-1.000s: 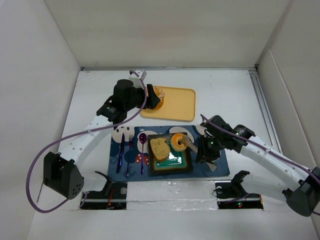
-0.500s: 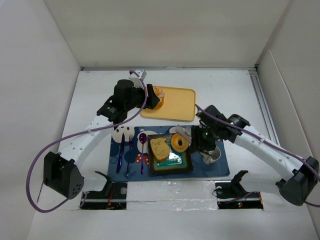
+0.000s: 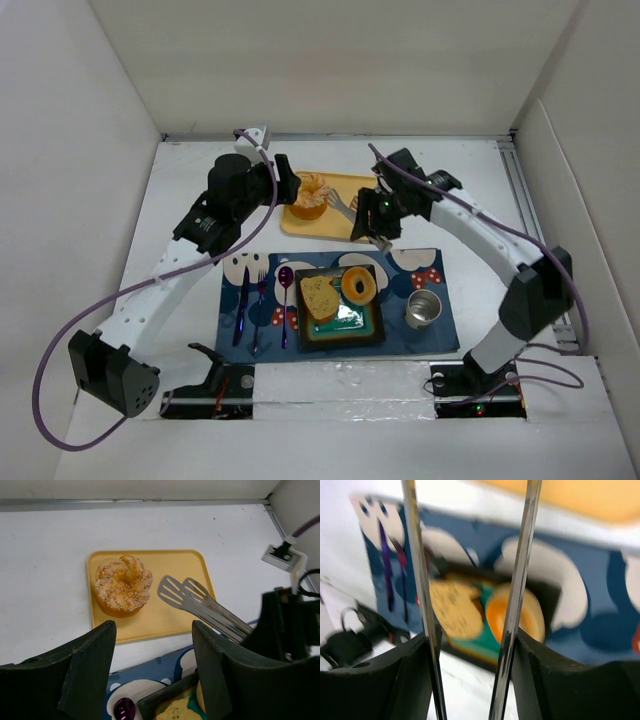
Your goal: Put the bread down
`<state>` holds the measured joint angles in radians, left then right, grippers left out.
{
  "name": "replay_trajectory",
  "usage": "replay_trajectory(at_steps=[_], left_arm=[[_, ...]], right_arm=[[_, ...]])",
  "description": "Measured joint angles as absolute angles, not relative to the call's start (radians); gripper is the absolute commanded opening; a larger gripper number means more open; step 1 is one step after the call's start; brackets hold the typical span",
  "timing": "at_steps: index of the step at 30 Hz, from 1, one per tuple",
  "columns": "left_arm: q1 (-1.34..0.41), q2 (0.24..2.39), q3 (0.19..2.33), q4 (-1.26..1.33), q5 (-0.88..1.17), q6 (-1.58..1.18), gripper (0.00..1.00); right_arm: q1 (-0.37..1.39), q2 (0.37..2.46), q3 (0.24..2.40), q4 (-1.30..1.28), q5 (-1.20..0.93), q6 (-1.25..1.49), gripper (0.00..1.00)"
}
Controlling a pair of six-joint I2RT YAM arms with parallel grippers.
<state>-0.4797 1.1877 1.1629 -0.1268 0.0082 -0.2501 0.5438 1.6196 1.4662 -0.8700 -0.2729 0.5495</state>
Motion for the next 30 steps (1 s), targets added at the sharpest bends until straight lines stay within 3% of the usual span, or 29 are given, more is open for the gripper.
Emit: replay_trajectory(at_steps=[11,14,18,19,25,30], left_arm=[[-0.464,1.139,1.12,-0.132,-0.008,-0.305,0.57],[-0.464,1.137,1.12,-0.132,-0.009,-0.305,0.57],[-0.464,1.135,1.12,-0.132,-0.008,-0.305,0.57],[-0.464,1.135,1.12,-0.132,-0.008,-0.305,0.57],[-0.464,1.135,1.12,-0.132,-0.008,-0.305,0.57],[-0.464,1.146,1.122,-0.131,0.019,-0.305,0.57]], right_arm=[[0.523,1.95,1.702,-0.752,-0.322,0.546,0.6],[0.521,1.978,1.705,-0.75,-0.324,0.546,0.5],[0.516,1.992,1.707,-0.735,-0.358,0.548,0.21],[0.516,1.993,1.707,-0.732,-0.36,0.548,0.18],[0.501,1.95,1.654,-0.698,-0.378,0.569,0.14],[0.485,1.756,1.521,-0.723,-0.385,0.56,0.14]])
